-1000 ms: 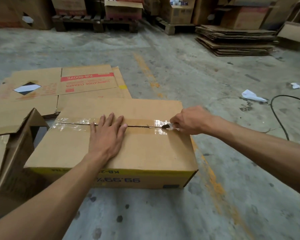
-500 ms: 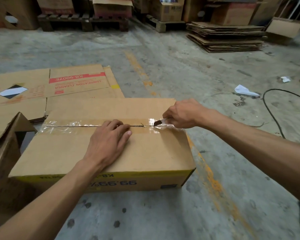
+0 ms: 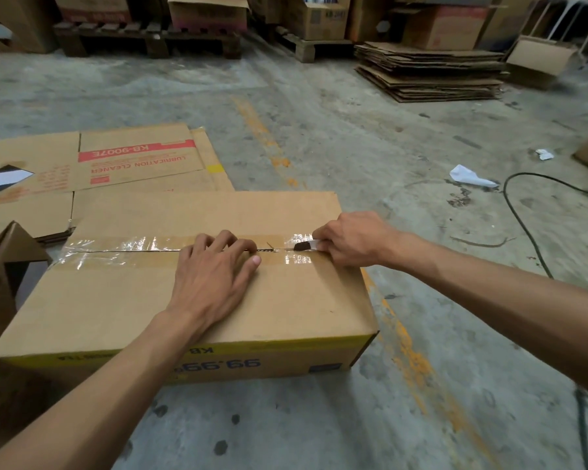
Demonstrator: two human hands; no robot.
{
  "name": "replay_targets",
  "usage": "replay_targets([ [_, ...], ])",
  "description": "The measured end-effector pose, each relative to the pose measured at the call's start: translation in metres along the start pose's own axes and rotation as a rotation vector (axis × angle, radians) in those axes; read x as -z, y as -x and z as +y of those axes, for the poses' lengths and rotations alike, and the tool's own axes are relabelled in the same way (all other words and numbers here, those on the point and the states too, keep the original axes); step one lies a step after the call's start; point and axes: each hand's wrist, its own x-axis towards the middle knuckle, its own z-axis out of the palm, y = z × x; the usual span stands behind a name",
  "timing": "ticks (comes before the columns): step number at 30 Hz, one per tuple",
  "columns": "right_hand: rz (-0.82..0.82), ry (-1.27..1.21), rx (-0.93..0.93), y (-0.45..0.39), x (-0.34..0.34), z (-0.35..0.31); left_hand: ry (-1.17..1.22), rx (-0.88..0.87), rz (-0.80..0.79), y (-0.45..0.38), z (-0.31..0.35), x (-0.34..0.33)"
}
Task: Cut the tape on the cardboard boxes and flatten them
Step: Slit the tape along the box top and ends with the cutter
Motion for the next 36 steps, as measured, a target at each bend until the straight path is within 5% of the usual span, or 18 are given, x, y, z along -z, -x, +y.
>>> replay_targets([
  [4, -0.15, -0.191, 0.005, -0.005, 0.012, 0.007, -0.004, -0.011, 0.015, 0.001, 0.002, 0.0],
  [7, -0.082, -0.249, 0.047, 0.002, 0.005, 0.015, -0.016, -0.016, 0.037, 0.003, 0.005, 0.002],
  [14, 0.111, -0.069, 0.037, 0.002, -0.008, 0.006, -0.014, -0.007, 0.03, 0.003, 0.006, 0.002],
  [29, 0.134, 0.252, 0.079, 0.009, 0.01, -0.028, 0.06, 0.008, 0.078, 0.007, 0.008, 0.004],
  [36, -0.144, 0.062, 0.057, -0.01, 0.022, -0.012, 0.058, 0.007, 0.067, 0.006, 0.009, 0.003],
])
